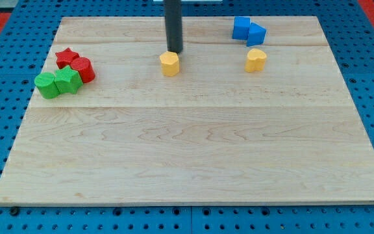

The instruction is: Push the blue triangle away from the red circle

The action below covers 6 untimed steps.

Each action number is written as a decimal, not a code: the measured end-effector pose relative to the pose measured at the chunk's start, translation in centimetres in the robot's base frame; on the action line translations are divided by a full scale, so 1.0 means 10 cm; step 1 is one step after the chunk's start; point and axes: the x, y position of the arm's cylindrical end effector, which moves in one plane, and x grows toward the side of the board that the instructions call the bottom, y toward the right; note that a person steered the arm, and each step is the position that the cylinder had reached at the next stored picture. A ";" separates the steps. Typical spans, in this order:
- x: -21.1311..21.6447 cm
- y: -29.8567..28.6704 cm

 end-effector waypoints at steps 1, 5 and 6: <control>0.23 -0.46; 0.85 -0.92; 0.88 -0.39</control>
